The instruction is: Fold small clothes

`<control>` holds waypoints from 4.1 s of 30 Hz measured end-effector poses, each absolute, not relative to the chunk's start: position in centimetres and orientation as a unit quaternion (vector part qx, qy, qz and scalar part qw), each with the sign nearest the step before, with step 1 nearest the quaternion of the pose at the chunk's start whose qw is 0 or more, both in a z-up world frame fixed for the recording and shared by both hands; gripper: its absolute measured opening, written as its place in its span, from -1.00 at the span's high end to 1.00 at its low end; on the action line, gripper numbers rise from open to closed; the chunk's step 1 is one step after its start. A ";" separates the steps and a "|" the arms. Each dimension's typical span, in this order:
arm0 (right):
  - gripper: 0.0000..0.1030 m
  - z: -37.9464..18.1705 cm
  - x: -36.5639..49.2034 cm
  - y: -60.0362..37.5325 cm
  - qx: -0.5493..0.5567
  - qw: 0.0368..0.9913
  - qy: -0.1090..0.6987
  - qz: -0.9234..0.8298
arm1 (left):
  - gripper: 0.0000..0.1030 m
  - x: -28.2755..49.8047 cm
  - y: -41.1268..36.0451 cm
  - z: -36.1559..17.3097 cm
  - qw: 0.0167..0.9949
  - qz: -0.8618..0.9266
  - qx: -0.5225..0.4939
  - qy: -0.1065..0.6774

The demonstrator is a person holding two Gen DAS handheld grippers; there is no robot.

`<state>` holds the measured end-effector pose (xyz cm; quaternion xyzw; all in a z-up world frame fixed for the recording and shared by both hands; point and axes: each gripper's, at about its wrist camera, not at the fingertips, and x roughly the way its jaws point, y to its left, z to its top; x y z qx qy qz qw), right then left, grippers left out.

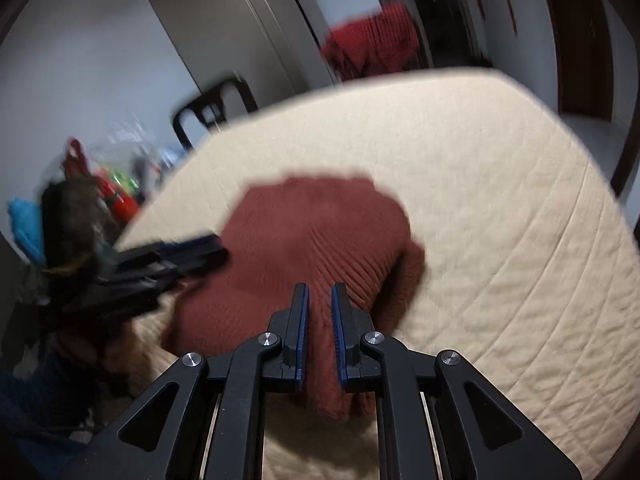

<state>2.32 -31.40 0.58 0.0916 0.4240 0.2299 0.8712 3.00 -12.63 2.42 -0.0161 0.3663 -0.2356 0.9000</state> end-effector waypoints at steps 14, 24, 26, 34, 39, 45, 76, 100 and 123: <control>0.74 0.6 7.3 -31.7 0.122 0.877 0.427 0.182 | 0.21 6.7 -13.5 1.5 0.899 -0.196 -0.015 0.392; 0.73 2.8 3.9 -32.4 0.109 0.892 0.396 0.187 | 0.21 5.1 -13.9 3.2 0.910 -0.178 0.004 0.375; 0.73 3.0 3.1 -32.3 0.107 0.895 0.389 0.193 | 0.21 4.5 -14.0 3.6 0.914 -0.172 0.012 0.368; 0.73 3.5 0.3 -31.2 0.072 0.900 0.376 0.206 | 0.21 2.5 -14.4 4.4 0.916 -0.175 0.024 0.359; 0.73 3.2 -0.9 -30.7 0.050 0.901 0.379 0.204 | 0.21 1.0 -14.1 4.2 0.915 -0.174 0.023 0.363; 0.65 1.4 -1.2 -30.8 0.043 0.896 0.396 0.197 | 0.10 0.0 -13.7 3.0 0.915 -0.165 0.025 0.367; 0.15 1.9 2.4 -32.2 0.145 0.885 0.406 0.179 | -0.02 2.7 -9.3 2.5 0.911 -0.157 -0.091 0.370; -0.17 -1.3 6.1 -34.4 0.245 0.839 0.423 0.240 | -0.12 3.9 -9.9 0.5 0.894 -0.180 -0.112 0.395; 0.50 -1.4 5.0 -33.4 0.246 0.832 0.429 0.252 | 0.24 3.6 -12.1 1.1 0.901 -0.190 -0.074 0.384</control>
